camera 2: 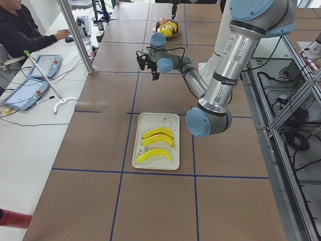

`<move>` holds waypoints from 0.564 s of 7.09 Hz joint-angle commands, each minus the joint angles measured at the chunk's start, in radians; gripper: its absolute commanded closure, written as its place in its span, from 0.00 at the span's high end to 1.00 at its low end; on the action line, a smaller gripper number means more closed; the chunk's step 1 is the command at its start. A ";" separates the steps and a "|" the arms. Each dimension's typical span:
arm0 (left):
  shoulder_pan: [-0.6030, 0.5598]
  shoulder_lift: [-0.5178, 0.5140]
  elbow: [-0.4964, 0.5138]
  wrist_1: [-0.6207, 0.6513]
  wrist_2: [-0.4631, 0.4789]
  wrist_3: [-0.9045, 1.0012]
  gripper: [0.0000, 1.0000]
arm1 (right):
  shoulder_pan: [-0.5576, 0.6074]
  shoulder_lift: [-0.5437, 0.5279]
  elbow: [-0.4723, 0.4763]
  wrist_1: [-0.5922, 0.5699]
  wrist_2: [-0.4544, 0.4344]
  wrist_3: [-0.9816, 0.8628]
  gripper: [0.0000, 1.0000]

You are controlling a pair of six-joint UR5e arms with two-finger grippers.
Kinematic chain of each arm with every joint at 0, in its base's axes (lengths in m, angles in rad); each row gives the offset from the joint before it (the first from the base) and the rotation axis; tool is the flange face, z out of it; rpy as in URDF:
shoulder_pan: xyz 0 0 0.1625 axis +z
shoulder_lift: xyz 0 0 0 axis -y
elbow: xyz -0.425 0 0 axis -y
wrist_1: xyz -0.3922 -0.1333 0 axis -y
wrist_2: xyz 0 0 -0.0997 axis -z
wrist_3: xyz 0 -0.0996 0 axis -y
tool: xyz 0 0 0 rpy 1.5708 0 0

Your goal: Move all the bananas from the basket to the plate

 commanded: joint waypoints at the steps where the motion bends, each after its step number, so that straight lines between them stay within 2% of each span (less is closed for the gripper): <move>1: 0.005 -0.001 0.000 0.000 0.001 -0.003 0.99 | 0.002 -0.015 -0.089 0.036 0.000 0.022 1.00; 4: 0.011 -0.003 0.000 0.000 0.001 -0.003 0.99 | -0.028 -0.006 -0.135 0.037 -0.014 0.021 1.00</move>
